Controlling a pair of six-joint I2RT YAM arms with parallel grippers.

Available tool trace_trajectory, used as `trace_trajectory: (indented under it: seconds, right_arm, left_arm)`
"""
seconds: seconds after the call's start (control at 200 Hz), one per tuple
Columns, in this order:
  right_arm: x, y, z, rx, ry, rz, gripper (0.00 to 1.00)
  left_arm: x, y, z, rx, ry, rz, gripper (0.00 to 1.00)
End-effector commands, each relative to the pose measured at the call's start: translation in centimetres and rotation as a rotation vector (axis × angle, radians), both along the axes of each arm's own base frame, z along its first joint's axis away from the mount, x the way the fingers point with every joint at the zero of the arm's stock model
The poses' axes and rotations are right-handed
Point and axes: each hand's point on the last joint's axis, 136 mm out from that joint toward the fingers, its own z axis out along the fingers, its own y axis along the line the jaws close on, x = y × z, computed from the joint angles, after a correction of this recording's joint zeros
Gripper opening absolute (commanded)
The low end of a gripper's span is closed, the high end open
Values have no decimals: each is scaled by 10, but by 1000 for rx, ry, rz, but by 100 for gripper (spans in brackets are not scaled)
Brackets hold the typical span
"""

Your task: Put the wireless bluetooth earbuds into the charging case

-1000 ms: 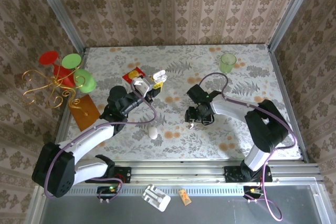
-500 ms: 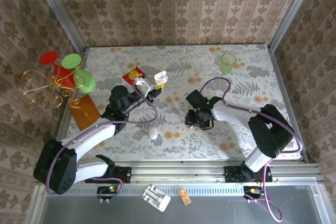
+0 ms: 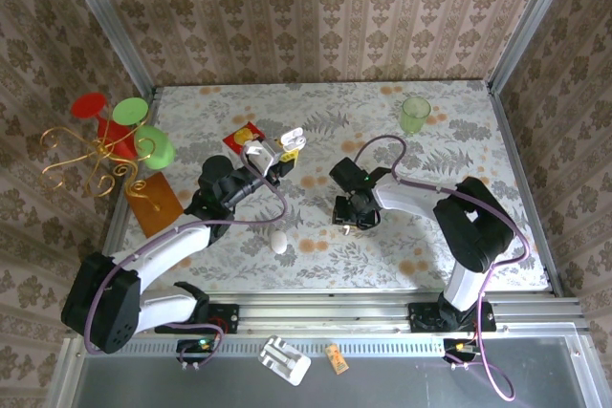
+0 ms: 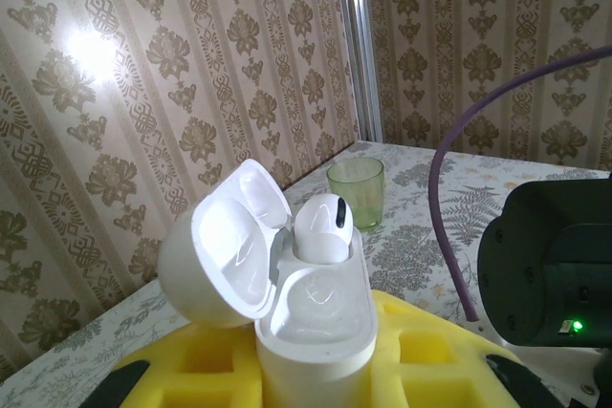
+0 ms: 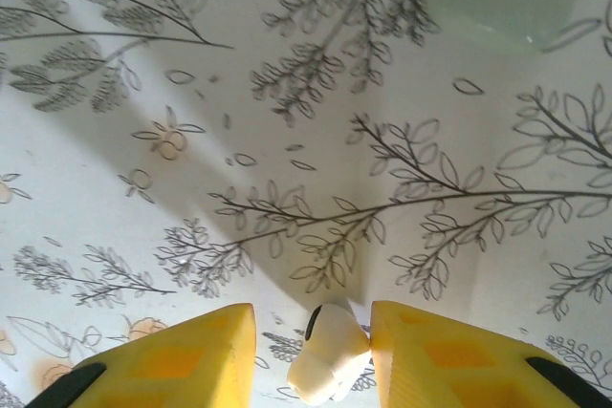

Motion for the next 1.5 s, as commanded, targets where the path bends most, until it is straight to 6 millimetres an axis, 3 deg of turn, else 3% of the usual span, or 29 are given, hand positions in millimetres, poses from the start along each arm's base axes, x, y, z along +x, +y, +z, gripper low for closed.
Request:
trace_trajectory:
  seconds: [0.0, 0.215, 0.495, 0.695, 0.985, 1.205, 1.495]
  right_arm:
    - [-2, -3, 3, -34, 15, 38, 37]
    - [-5, -8, 6, -91, 48, 66, 37]
    - [-16, -24, -6, -274, 214, 43, 35]
    - [-16, -16, -15, -270, 246, 45, 33]
    - [-13, -13, -17, -257, 240, 55, 23]
    - [-1, -12, 2, -222, 133, 84, 22]
    - [23, -9, 52, -132, -148, 146, 22]
  left_arm:
    - [-3, -2, 6, -32, -19, -14, 0]
    - [-2, -2, 4, -23, -26, -5, 0]
    - [-2, -1, 1, -14, -31, 0, 0]
    - [0, 0, -3, -11, -26, 8, 0]
    - [0, 1, -3, -8, -28, 14, 0]
    - [1, -1, -4, -9, -21, 4, 0]
    - [2, -4, 1, -18, -19, -7, 0]
